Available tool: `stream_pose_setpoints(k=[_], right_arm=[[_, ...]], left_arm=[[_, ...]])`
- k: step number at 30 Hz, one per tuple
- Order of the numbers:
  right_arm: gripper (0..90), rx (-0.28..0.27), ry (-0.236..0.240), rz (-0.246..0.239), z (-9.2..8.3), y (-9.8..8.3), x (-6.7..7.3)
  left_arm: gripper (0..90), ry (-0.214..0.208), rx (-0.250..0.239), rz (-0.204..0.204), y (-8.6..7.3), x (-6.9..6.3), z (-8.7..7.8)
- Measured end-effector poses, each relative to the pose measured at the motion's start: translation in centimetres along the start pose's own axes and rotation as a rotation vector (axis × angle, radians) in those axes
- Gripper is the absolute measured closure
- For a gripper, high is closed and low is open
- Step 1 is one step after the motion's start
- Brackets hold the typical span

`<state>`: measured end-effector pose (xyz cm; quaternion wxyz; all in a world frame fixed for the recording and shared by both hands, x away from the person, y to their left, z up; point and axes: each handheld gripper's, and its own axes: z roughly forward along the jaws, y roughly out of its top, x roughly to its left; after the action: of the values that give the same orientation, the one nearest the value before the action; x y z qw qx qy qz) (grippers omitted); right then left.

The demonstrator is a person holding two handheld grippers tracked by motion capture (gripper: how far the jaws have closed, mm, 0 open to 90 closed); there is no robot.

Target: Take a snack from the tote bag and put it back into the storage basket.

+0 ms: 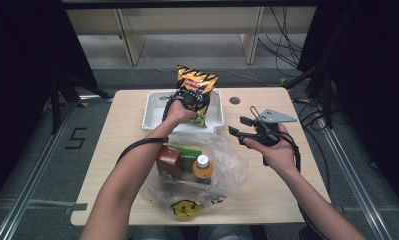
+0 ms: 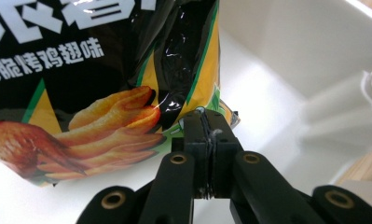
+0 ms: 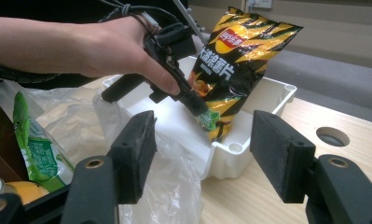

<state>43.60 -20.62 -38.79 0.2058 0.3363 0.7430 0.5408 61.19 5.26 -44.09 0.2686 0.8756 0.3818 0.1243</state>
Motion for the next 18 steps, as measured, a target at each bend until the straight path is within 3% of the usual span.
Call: stream_pose_setpoints(k=[9, 12, 15, 18], right_arm=[[41.1, 0.01, -0.015, 0.005, -0.24, -0.02, -0.17], [41.1, 0.009, -0.001, 0.03, -0.24, -0.06, -0.07], [41.2, -0.006, -0.021, -0.019, -0.21, -0.04, -0.45], [41.1, -0.006, -0.02, -0.018, -0.21, -0.07, -0.45]], left_arm=[[87.6, 0.022, -0.013, 0.018, 0.63, -0.19, 0.52], [87.6, 0.03, -0.02, 0.009, 0.77, -0.28, 0.7], [87.5, 0.038, -0.023, 0.023, 0.92, -0.2, 0.8], [87.4, 0.04, -0.03, 0.016, 0.98, -0.15, 0.91]])
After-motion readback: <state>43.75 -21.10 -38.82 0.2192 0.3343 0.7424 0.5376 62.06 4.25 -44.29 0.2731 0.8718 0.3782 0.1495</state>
